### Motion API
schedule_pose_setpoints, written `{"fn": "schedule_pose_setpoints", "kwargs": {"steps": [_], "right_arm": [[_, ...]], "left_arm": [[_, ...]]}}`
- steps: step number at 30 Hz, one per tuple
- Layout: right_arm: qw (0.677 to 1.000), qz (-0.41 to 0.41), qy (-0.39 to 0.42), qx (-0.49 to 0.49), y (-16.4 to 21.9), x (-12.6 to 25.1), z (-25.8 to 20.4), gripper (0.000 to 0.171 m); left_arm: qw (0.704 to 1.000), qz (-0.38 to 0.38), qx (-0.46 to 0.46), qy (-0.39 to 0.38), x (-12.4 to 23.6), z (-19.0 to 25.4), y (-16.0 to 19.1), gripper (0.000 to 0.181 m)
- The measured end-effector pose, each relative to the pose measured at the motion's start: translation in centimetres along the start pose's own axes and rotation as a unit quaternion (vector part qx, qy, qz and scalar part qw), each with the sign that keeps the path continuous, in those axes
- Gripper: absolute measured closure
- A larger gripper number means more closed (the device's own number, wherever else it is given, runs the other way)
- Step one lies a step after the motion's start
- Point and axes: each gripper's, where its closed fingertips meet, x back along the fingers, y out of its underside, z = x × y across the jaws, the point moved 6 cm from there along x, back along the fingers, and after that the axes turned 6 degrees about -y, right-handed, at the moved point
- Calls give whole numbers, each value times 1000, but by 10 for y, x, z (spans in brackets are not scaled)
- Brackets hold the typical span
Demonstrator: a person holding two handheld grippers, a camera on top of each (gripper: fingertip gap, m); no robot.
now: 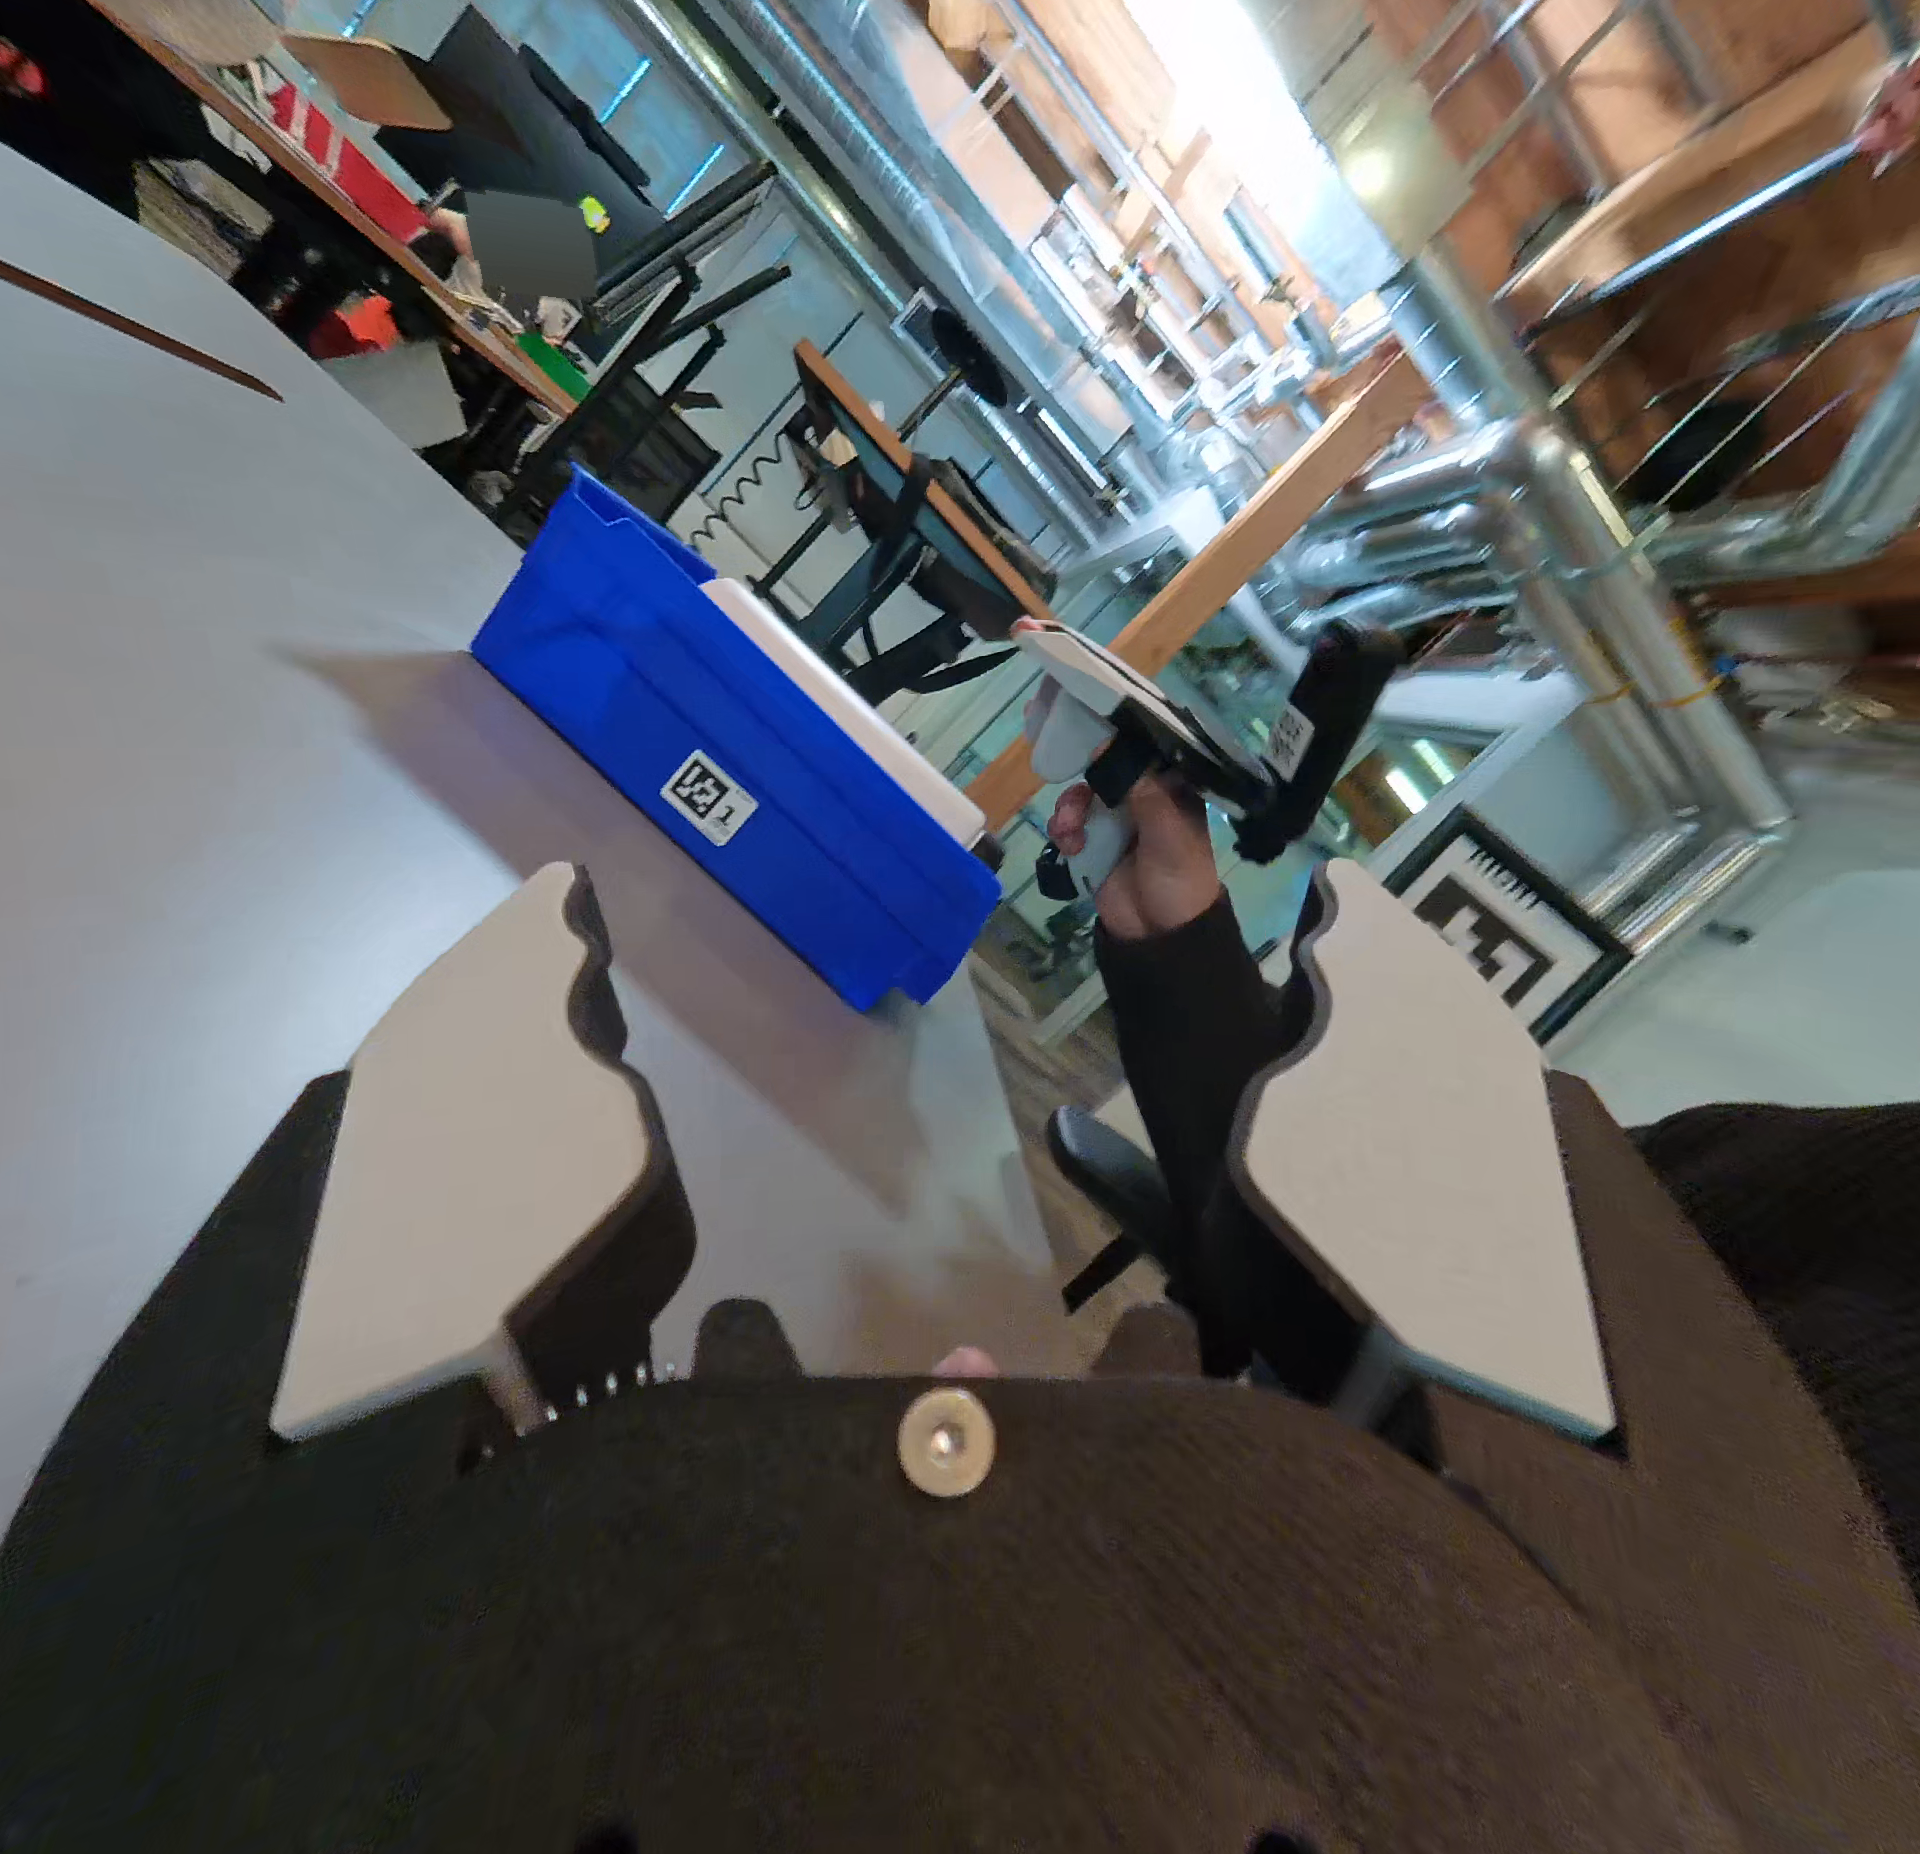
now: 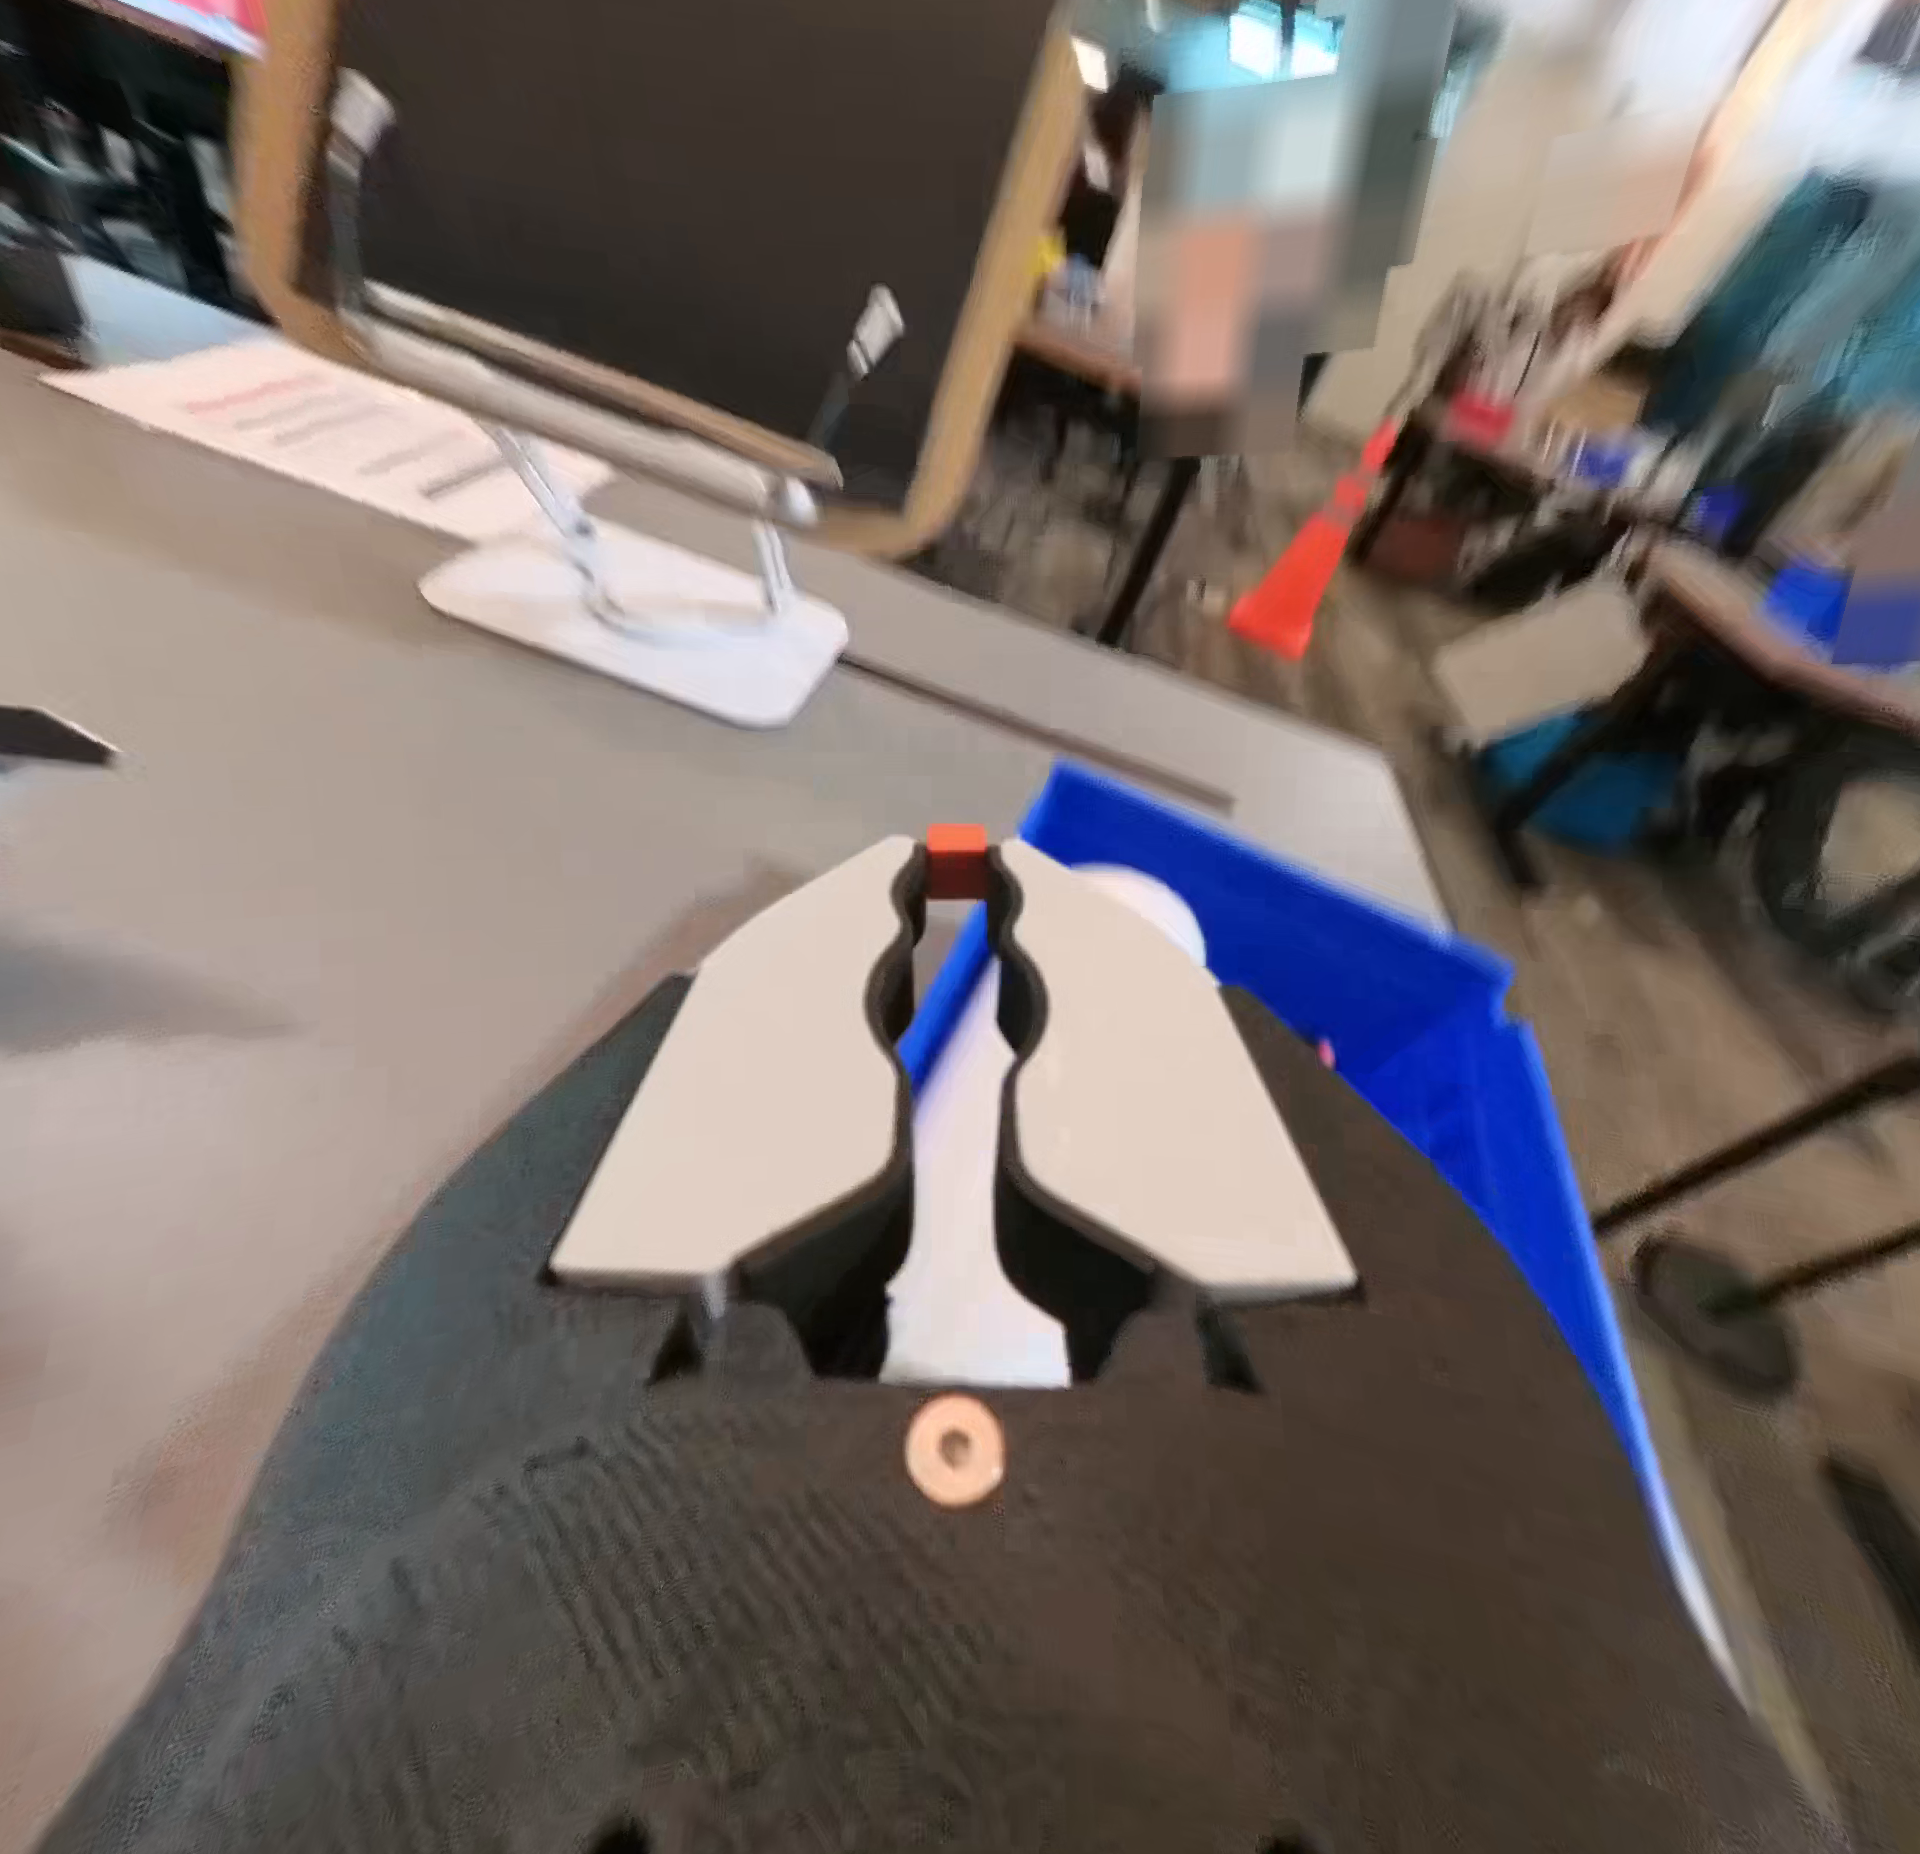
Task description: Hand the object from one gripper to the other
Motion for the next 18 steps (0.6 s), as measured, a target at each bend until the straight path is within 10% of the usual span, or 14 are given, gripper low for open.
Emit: {"fn": "schedule_pose_setpoints", "kwargs": {"steps": [8,18], "right_arm": [[997,-58,15,-56,36,-8,29,133],[998,-18,37,-44,22,1,31,142]], "left_arm": [[998,-25,-59,-28,-2,-1,3,57],[999,1,-30,-17,2,-1,-2,62]]}}
